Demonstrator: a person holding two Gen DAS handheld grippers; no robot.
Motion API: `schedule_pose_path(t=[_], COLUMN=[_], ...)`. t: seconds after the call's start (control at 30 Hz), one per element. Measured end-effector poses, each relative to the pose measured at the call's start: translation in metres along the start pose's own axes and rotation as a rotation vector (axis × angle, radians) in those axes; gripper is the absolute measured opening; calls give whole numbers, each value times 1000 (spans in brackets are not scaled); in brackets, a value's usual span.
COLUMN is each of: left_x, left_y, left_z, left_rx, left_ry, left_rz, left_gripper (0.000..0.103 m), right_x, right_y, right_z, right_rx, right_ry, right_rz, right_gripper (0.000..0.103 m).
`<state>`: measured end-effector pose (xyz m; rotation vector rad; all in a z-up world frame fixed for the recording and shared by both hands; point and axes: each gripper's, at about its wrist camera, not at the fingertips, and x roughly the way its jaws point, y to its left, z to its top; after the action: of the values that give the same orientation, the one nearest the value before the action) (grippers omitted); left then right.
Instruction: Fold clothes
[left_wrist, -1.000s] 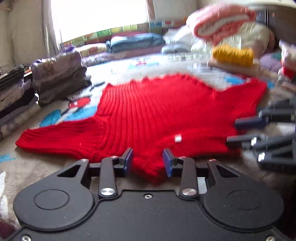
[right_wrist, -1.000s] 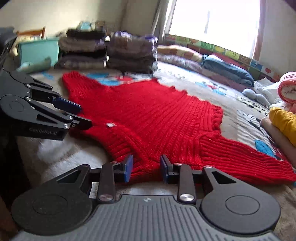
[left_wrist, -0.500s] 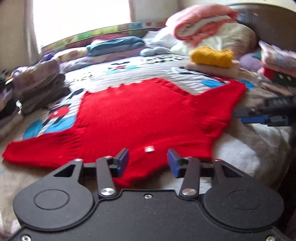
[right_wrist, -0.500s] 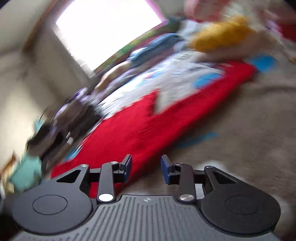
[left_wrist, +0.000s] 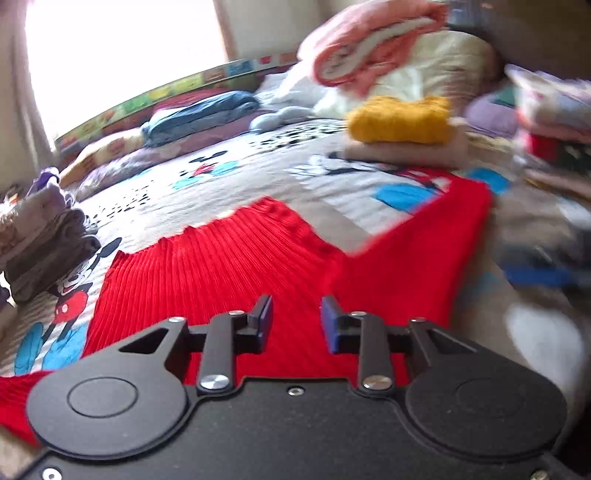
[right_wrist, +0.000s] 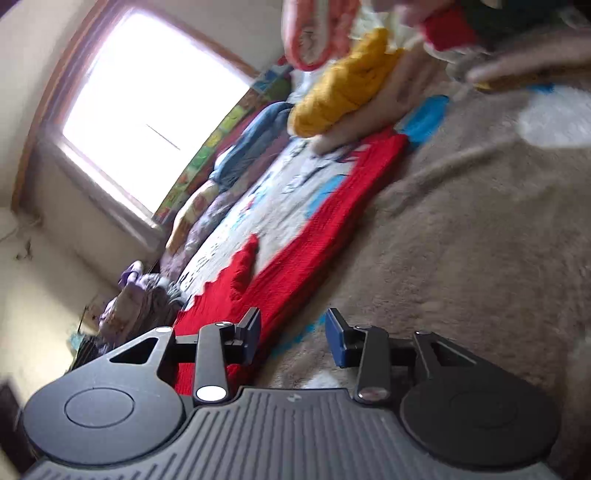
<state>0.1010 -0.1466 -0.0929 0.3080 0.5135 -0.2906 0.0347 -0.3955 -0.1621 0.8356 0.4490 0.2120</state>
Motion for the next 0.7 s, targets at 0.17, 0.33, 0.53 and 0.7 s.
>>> schedule_pose_path(t=[0.17,0.33,0.53,0.7], left_x=[52,98,109,142], left_y=[14,12,17,17], left_z=[30,36,55,63], left_rx=[-64,-59,-24,-28], left_ry=[35,117,170,208], left_rz=[-47,-124,-199,-185], left_gripper=[12,8,7,7], right_x=[11,41,64,65], right_y=[51,90,94,97], right_z=[-14,-42,-51,-51], right_rx=[-363,-654,-677,-654], right_ry=[32,115,234,232], right_rz=[64,101,66,76], right_gripper=[39,37,38,38])
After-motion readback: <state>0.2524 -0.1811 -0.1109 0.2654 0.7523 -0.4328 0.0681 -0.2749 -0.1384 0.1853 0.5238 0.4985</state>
